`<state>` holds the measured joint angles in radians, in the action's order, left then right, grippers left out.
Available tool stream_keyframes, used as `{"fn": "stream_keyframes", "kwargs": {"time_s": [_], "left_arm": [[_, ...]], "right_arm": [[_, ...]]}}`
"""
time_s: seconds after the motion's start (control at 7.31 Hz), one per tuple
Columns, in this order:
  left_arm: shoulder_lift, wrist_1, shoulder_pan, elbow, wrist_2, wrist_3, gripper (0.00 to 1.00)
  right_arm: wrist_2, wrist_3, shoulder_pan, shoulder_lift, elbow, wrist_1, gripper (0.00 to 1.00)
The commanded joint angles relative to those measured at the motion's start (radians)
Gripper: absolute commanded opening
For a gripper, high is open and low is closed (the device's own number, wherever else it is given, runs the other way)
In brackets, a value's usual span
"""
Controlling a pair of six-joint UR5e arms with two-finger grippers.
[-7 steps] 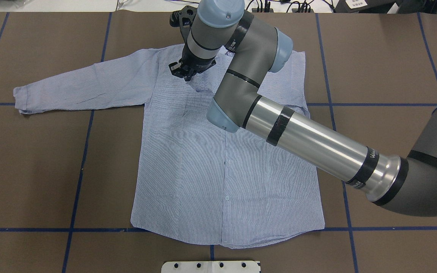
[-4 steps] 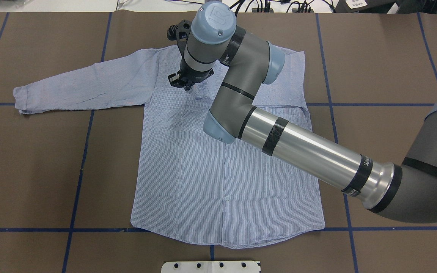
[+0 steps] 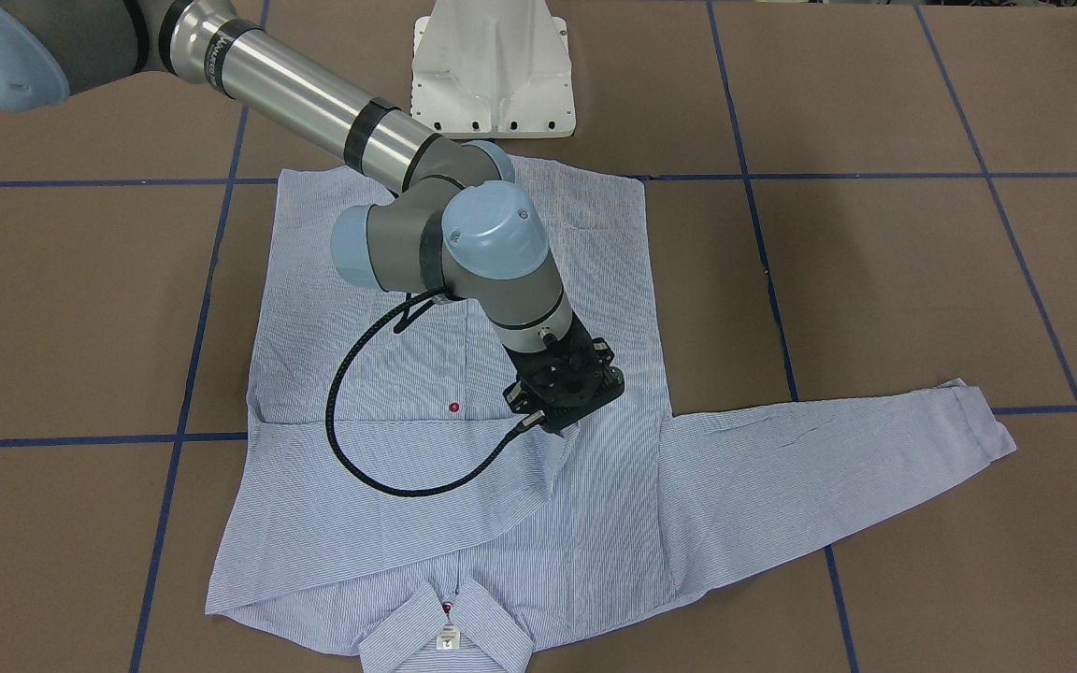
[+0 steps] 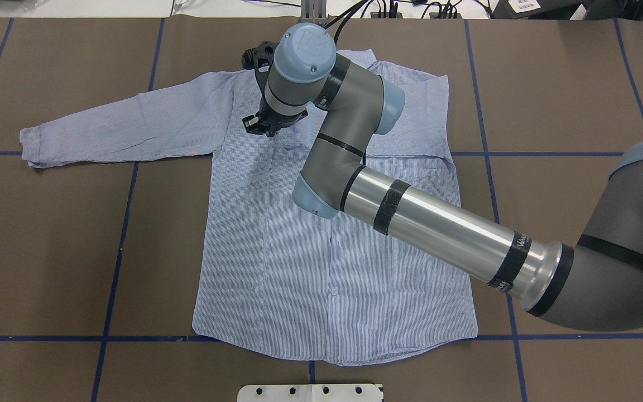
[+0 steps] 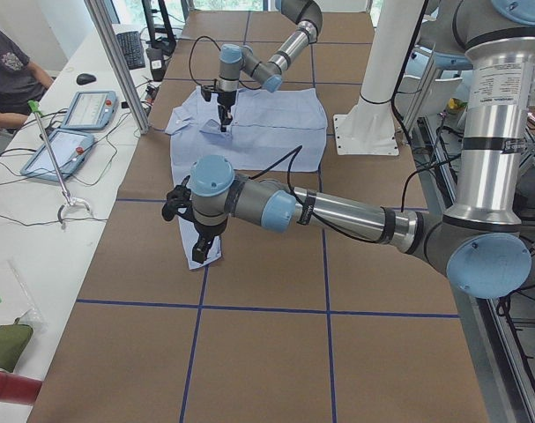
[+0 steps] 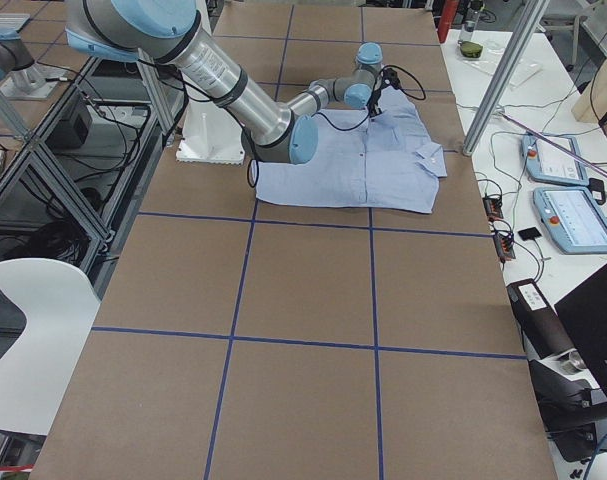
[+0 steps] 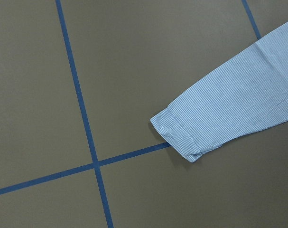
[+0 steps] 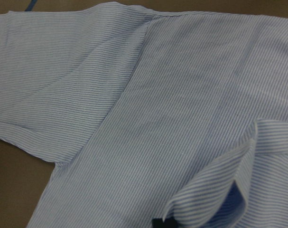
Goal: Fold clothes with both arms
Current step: 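Lay the sleeve across the chest near the collar and release it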
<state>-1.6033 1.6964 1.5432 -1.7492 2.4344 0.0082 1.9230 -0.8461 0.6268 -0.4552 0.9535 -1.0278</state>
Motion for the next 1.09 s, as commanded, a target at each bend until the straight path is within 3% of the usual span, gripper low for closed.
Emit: {"fn": "stream_keyframes", "kwargs": {"time_s": [0.0,0.41,0.55,0.68,0.96], "left_arm": [[0.000,0.000,0.000,0.005,0.000,0.001,1.00],[-0.003,-0.001,-0.002,0.016,-0.002,-0.007,1.00],[-0.010,0.002,-0.002,0.014,-0.003,-0.046,1.00],[-0.009,0.062,-0.018,0.014,-0.008,-0.141,1.00],[0.006,0.263,-0.139,0.023,-0.182,-0.490,1.00]], "right_arm": [[-0.092,-0.076,-0.048,0.021,-0.007,0.029,0.99],[-0.096,-0.178,-0.052,0.020,0.016,0.018,0.99],[-0.092,-0.276,-0.050,0.009,0.072,0.008,0.99],[-0.090,-0.295,-0.048,-0.015,0.170,-0.120,0.99],[-0.078,-0.278,-0.012,-0.068,0.392,-0.486,0.99]]}}
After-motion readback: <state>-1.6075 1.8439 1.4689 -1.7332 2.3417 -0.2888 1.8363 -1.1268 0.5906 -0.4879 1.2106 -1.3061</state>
